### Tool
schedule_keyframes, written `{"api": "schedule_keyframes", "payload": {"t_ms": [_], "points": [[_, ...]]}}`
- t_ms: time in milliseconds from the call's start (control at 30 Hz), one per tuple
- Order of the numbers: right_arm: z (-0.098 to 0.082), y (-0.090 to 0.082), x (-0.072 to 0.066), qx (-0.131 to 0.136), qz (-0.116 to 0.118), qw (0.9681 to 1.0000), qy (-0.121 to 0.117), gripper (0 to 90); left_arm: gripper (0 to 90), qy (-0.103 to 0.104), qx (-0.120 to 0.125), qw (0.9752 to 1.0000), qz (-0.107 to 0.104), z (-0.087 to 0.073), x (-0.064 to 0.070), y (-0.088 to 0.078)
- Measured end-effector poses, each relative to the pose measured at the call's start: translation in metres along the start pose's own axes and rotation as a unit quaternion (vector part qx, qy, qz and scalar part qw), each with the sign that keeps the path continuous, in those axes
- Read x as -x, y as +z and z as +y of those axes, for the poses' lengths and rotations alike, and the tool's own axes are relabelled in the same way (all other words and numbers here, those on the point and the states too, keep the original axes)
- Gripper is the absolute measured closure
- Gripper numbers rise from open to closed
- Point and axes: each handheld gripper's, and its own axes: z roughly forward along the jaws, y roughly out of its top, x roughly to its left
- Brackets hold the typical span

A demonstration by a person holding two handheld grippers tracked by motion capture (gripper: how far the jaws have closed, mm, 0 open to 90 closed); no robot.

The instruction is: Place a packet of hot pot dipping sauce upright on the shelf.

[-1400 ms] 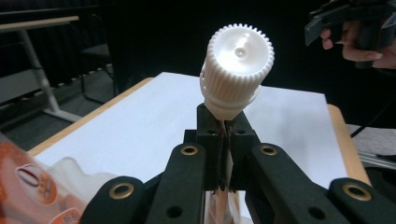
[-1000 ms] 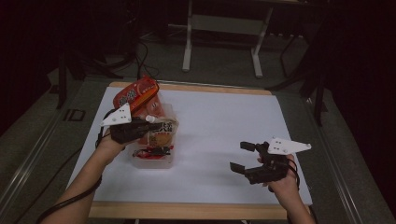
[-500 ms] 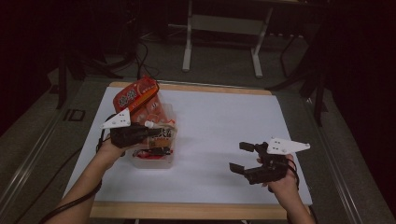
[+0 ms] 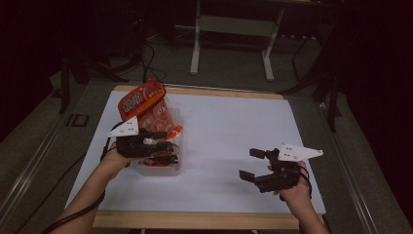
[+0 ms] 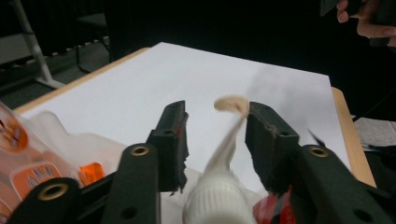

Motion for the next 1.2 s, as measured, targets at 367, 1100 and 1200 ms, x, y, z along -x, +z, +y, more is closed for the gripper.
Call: {"api": "schedule_keyframes", "payload": {"t_ms": [367,1100,1200], "points": [[0.0,-0.002,0.001,0.001,-0.003,1.0,0.002,15.2,27.0,-0.014,0.02,0.9997,-0.007,0.032,0.01,-0.006],[0.002,-0.004,0.0,0.004,-0.009,1.0,-0.003,15.1,4.3,-0.015,0.041,0.9978,-0.05,0.083,0.066,0.007],[0.001,-0.006,0.0,0.004,-0.011,0.9999,-0.002,15.1,3.4,-0.008,0.043,0.9972,-0.061,0.086,0.079,0.012]]}}
